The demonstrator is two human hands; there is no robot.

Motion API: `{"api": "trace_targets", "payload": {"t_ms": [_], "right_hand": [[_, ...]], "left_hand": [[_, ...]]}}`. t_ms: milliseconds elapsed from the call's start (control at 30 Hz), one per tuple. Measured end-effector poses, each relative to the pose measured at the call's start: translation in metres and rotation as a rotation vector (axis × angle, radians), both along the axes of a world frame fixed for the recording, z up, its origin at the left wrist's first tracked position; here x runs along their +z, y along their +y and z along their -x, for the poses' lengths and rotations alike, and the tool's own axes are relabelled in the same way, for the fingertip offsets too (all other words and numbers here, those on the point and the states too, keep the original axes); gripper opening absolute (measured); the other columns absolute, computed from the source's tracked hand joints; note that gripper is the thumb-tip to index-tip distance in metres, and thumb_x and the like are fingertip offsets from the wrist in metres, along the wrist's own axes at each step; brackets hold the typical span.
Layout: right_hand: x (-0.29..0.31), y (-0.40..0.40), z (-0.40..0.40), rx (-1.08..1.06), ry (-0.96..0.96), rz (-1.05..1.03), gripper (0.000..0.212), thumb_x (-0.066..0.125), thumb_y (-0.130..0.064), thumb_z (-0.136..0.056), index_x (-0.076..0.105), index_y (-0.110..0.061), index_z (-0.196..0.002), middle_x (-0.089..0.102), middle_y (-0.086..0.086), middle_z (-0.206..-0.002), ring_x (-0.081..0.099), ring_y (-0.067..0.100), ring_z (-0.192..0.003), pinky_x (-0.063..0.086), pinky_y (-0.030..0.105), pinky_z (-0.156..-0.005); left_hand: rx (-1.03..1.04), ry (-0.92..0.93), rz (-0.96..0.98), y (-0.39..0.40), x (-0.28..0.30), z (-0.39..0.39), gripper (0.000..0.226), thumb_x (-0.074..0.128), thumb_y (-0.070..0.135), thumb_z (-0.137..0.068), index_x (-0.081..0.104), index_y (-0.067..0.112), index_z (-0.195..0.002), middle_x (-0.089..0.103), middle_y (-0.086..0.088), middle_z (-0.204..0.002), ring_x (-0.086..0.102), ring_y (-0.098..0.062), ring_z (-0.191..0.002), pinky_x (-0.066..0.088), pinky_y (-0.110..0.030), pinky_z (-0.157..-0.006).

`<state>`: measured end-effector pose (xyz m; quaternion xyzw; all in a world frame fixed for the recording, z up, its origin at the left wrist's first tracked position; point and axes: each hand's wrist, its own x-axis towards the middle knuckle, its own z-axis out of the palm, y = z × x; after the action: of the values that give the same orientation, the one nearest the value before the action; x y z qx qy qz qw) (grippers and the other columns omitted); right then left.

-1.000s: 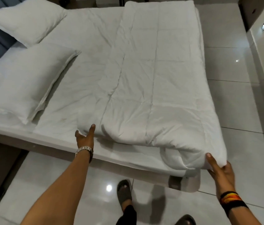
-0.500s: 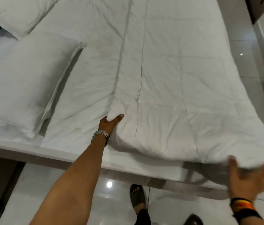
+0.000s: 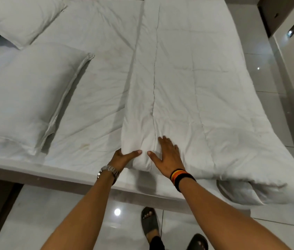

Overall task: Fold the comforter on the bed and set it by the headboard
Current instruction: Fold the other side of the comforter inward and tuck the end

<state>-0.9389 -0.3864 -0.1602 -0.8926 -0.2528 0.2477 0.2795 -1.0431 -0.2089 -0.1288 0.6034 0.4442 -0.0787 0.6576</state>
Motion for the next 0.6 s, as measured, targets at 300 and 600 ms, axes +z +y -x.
{"api": "trace_targets", "payload": {"t_ms": [300, 600], "right_hand": [[0.089, -0.042, -0.011, -0.04, 0.148, -0.243, 0.07, 0.042, -0.068, -0.099, 0.044, -0.026, -0.155, 0.045, -0.004, -0.16, 0.042, 0.016, -0.147, 0.029, 0.036, -0.123], [0.043, -0.095, 0.018, 0.055, 0.182, -0.116, 0.075, 0.043, -0.07, -0.098, 0.039, -0.025, -0.158, 0.036, -0.005, -0.165, 0.034, 0.015, -0.151, 0.027, 0.034, -0.124]], "left_hand": [[0.181, -0.057, 0.299, -0.036, 0.066, 0.006, 0.044, 0.075, 0.038, -0.087, 0.073, 0.007, -0.117, 0.076, -0.016, -0.112, 0.073, -0.029, -0.1, 0.055, -0.038, -0.092], [-0.174, 0.304, -0.494, -0.061, 0.032, 0.001, 0.109, 0.06, 0.097, -0.054, 0.056, 0.024, -0.136, 0.052, -0.004, -0.146, 0.049, -0.031, -0.132, 0.039, -0.045, -0.111]]}}
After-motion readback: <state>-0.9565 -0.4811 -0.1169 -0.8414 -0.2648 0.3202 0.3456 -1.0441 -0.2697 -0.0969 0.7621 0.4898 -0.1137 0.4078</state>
